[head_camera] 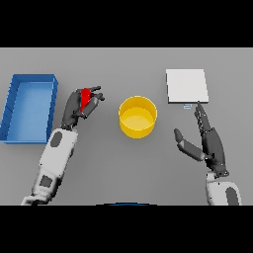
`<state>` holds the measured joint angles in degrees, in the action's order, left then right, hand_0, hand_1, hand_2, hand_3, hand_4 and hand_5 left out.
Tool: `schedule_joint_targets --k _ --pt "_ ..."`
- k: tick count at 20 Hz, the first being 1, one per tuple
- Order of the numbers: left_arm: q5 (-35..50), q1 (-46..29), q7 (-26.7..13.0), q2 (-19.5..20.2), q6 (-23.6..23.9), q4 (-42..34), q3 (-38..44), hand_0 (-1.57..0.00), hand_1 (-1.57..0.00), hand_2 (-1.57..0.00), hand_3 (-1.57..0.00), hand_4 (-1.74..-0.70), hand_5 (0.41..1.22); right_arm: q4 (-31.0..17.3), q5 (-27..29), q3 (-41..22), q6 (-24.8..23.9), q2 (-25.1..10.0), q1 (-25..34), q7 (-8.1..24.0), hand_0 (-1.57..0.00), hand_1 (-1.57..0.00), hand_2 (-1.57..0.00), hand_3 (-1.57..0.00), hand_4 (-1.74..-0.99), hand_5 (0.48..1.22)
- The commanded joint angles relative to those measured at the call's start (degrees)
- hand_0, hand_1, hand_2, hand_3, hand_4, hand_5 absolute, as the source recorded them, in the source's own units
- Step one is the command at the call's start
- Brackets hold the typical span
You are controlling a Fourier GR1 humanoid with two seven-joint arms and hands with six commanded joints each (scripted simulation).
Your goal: Pick up the red beaker and tilt it to pour out 1 green nut into yellow bowl. Pick up the yellow bowl and place it on the metallic measuring scale.
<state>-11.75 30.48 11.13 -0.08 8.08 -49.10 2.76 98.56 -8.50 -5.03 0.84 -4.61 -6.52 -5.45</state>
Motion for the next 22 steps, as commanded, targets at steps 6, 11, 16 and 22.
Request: schedule_joint_targets --k 6,11,16,22 --pt "7.9 -0.5 1.0 -0.2 -5.3 -6.2 1.8 -1.53 -1.53 -1.53 -1.52 -1.69 1.140 0.1 -0.4 0.2 -0.1 -0.6 0.1 -1.1 0.00 0.00 0.00 0.00 -1.236 0.644" --pt "5.8 0.7 -2.9 2.2 -6.5 -10.4 -0.4 -1.56 -1.56 -1.56 -1.55 -1.72 1.130 -0.2 -2.1 -0.3 -0.7 -0.8 0.3 -1.8 0.00 0.00 0.00 0.00 -1.219 0.653" --pt "2.3 1.7 -4.4 3.1 -6.5 -10.7 -2.9 -1.56 -1.56 -1.56 -1.55 -1.72 1.139 -0.4 -2.9 -0.8 -0.7 -0.9 -0.6 -4.2 0.00 0.00 0.00 0.00 -1.219 0.661" --pt "-9.3 5.3 -10.5 8.5 -9.0 -12.6 -11.3 -1.57 -1.57 -1.57 -1.57 -1.74 1.120 0.4 -3.6 -0.8 -1.2 -1.0 -0.2 -1.5 0.00 0.00 0.00 0.00 -1.190 0.658"
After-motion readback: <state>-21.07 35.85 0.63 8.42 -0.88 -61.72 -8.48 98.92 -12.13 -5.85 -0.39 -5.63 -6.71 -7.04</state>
